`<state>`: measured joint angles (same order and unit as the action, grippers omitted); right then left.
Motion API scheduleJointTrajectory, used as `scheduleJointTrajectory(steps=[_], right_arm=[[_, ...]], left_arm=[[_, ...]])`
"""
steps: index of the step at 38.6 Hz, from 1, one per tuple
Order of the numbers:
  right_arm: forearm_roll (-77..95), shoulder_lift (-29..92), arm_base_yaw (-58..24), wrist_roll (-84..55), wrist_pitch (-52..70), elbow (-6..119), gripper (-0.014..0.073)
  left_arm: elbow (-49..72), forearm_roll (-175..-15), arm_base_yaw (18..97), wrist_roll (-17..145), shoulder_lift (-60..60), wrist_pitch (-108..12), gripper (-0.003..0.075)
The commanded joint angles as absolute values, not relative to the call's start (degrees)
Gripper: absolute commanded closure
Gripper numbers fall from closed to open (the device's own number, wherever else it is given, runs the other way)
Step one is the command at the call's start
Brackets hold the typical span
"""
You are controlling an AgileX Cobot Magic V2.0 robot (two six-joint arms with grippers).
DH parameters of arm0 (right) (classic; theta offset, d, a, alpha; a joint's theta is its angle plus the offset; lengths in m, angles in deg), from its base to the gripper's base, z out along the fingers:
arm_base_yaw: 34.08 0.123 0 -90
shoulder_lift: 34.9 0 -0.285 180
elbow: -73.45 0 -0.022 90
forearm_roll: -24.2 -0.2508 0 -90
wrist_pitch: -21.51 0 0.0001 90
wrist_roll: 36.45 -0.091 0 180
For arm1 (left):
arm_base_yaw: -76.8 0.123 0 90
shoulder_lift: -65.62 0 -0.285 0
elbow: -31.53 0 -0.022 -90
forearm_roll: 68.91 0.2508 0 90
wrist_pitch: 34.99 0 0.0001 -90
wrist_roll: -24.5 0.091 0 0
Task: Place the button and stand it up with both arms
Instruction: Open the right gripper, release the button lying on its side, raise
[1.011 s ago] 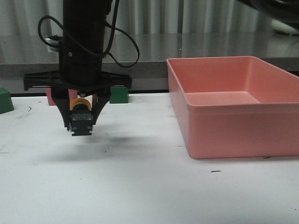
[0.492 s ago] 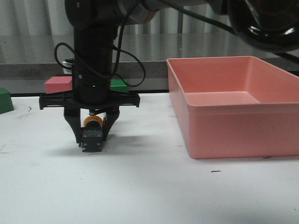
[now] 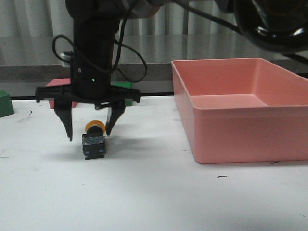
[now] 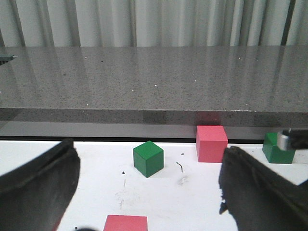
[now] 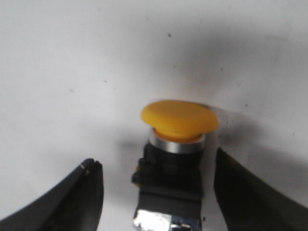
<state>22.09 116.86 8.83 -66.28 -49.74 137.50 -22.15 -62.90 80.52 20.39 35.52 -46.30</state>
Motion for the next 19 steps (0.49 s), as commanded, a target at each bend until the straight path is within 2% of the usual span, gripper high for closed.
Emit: scheduleJointTrajectory(steps=[1,4,6,8,14,16,19], right_arm=[[22.4,108.4,8.6,-63.0,-55.4,143.0,0.0076],[22.8,106.9,8.6,-62.4,-55.4,145.2,0.009],[23.0,106.2,8.6,-62.3,-55.4,146.4,0.0138],[23.0,105.6,8.6,-61.9,-55.4,147.2,0.0223],[23.0,103.6,8.6,-61.5,-55.4,147.4,0.0574],[23.3,102.8,8.6,-61.4,-55.4,147.4,0.0655],[23.4,100.8,8.5,-59.9,-55.4,147.4,0.066]], left_arm=[[-20.0,-62.9,80.2,20.1,34.8,-41.7,0.0156],[-20.0,-62.9,80.2,20.1,34.8,-41.7,0.0155],[-20.0,-62.9,80.2,20.1,34.8,-41.7,0.0156],[-20.0,-62.9,80.2,20.1,34.8,-41.7,0.0156],[-20.0,-62.9,80.2,20.1,34.8,-41.7,0.0156],[-20.0,-62.9,80.2,20.1,34.8,-41.7,0.0156],[-20.0,-62.9,80.2,20.1,34.8,-41.7,0.0156]])
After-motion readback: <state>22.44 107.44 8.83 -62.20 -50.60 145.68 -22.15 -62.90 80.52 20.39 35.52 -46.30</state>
